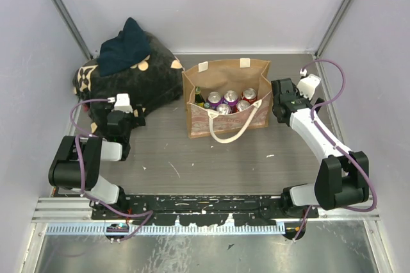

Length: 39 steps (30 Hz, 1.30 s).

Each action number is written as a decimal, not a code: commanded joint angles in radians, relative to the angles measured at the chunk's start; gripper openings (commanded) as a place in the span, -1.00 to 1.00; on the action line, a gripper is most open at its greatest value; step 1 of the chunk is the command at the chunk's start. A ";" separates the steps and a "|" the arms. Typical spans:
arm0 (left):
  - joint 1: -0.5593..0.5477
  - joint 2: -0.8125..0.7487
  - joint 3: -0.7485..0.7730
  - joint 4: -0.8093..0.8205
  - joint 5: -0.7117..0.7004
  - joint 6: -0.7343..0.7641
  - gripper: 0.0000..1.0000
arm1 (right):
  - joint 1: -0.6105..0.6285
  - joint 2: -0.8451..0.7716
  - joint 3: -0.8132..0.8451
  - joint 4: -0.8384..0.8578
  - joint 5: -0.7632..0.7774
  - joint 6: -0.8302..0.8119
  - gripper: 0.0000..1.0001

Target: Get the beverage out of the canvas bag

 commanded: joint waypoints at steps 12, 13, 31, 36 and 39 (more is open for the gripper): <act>0.007 0.008 0.018 0.007 -0.007 -0.003 0.96 | 0.006 0.003 0.069 -0.053 0.070 0.046 1.00; 0.007 0.009 0.018 0.007 -0.007 -0.003 0.96 | 0.007 0.001 0.070 -0.055 0.072 0.045 1.00; 0.007 0.006 0.016 0.008 -0.007 -0.003 0.96 | 0.011 -0.040 0.149 -0.119 0.112 0.038 1.00; 0.007 -0.058 0.080 -0.133 0.029 0.013 0.96 | 0.018 -0.105 0.156 -0.080 0.074 -0.025 1.00; 0.007 -0.144 0.199 -0.404 0.021 0.007 0.96 | 0.021 -0.173 0.152 0.002 -0.017 -0.100 1.00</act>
